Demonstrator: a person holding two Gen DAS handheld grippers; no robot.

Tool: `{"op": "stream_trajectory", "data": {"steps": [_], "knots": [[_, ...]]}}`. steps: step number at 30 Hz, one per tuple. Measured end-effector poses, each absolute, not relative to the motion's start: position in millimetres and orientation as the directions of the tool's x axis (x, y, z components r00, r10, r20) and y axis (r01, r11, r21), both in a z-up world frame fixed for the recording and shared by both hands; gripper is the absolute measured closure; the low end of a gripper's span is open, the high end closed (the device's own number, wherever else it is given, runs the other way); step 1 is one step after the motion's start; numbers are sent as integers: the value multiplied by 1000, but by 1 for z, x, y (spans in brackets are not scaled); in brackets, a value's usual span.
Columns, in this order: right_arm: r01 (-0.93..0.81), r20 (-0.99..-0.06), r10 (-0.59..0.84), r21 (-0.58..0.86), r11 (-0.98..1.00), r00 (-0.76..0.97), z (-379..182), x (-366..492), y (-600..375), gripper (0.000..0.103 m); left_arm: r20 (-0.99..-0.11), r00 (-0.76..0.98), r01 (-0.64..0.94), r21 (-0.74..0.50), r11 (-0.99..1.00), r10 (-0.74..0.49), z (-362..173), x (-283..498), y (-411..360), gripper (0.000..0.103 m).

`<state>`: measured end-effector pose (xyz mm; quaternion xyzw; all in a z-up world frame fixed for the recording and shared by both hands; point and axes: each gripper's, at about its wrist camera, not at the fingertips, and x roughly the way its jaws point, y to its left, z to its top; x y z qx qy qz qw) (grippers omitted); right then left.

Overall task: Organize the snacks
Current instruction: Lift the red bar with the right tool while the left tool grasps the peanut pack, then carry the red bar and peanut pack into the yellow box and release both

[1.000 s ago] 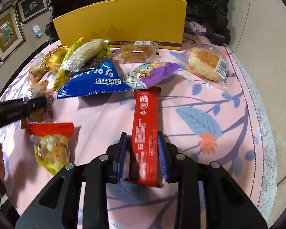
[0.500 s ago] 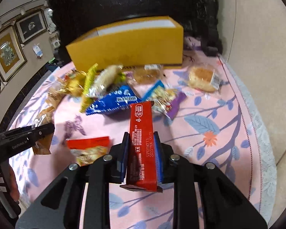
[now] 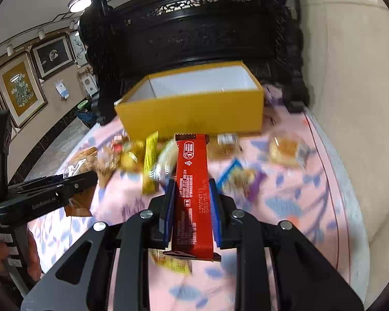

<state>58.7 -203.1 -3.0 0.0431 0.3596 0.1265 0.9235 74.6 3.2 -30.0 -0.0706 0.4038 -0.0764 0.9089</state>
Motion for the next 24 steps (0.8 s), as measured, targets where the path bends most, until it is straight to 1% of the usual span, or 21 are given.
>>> {"op": "stream_trajectory", "data": {"steps": [4, 8, 11, 14, 19, 20, 21, 22, 23, 24], "knots": [[-214, -641, 270, 165, 963, 718, 27, 122, -191, 78, -720, 670, 77, -175, 981, -181, 3, 138, -4, 69], [-199, -644, 258, 165, 966, 720, 40, 181, -186, 78, -732, 664, 58, -155, 986, -154, 20, 202, -10, 69], [-191, -660, 259, 175, 966, 705, 38, 221, -183, 78, -754, 638, 41, -171, 984, -158, 18, 245, -8, 69], [-182, -669, 250, 172, 968, 700, 35, 252, -180, 78, -766, 627, 33, -155, 987, -141, 14, 277, -8, 69], [-164, -673, 250, 190, 968, 696, 25, 287, -180, 78, -768, 626, 35, -145, 989, -135, 9, 310, -7, 68], [-165, -675, 254, 195, 967, 693, 22, 295, -180, 77, -773, 619, 41, -144, 989, -139, 7, 316, -7, 61], [-162, -692, 248, 189, 969, 678, 19, 300, -182, 74, -782, 607, 48, -140, 989, -140, 5, 320, -7, 25], [-155, -704, 240, 183, 971, 668, 18, 302, -185, 62, -785, 607, 38, -126, 991, -123, 3, 322, -4, 8], [-149, -717, 231, 177, 973, 658, 17, 301, -192, 47, -766, 635, 13, -112, 994, -95, 4, 317, 2, 2], [-146, -717, 226, 173, 974, 659, 18, 296, -199, 43, -752, 654, 1, -107, 994, -82, 3, 313, 6, 2]]}}
